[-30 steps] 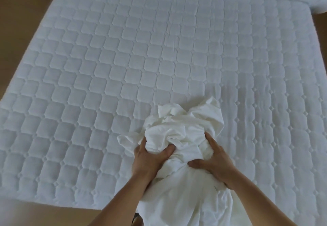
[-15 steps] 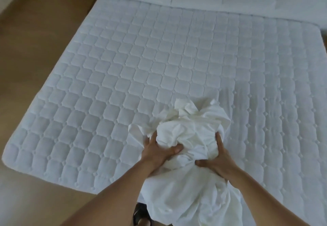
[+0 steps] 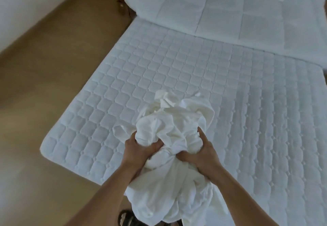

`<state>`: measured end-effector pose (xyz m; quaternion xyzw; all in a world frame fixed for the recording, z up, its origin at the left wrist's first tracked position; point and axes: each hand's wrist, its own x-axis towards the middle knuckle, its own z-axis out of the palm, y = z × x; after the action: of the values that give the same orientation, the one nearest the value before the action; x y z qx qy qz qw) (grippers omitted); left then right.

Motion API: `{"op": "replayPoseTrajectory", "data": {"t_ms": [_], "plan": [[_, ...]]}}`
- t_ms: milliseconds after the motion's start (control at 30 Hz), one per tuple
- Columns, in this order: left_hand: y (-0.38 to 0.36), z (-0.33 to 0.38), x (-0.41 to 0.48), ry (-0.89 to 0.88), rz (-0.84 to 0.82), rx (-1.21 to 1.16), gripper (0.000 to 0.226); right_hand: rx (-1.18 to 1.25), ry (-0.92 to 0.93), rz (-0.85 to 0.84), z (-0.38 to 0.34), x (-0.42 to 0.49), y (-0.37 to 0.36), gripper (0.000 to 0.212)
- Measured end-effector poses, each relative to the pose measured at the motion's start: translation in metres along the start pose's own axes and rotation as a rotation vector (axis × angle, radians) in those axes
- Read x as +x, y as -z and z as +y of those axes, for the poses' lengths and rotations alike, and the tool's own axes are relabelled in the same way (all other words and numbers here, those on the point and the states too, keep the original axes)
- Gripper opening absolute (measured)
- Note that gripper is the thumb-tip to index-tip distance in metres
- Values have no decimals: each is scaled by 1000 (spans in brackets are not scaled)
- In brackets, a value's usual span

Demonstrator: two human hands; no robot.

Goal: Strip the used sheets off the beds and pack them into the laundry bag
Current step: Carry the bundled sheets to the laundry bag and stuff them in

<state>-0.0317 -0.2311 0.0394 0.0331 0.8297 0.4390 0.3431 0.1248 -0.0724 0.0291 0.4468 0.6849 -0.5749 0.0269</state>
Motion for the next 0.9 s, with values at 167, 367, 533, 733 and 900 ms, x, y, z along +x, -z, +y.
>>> {"op": "replayPoseTrajectory", "data": {"t_ms": [167,367,533,733,900], "plan": [[139,39,-30,-102,173,-199,92,-99,223,-84,-142,-22,-58,123],[306,38,-76,-145,455,-319,90,-155,449,-263,-279,-71,-170,118],[414,12,-125,-167,690,-446,89,-204,639,-427,-359,-117,-268,118],[511,-17,-161,-165,909,-567,88,-189,769,-662,-425,-152,-370,104],[593,-33,-156,-160,1035,-585,90,-207,771,-784,-477,-157,-455,119]]}}
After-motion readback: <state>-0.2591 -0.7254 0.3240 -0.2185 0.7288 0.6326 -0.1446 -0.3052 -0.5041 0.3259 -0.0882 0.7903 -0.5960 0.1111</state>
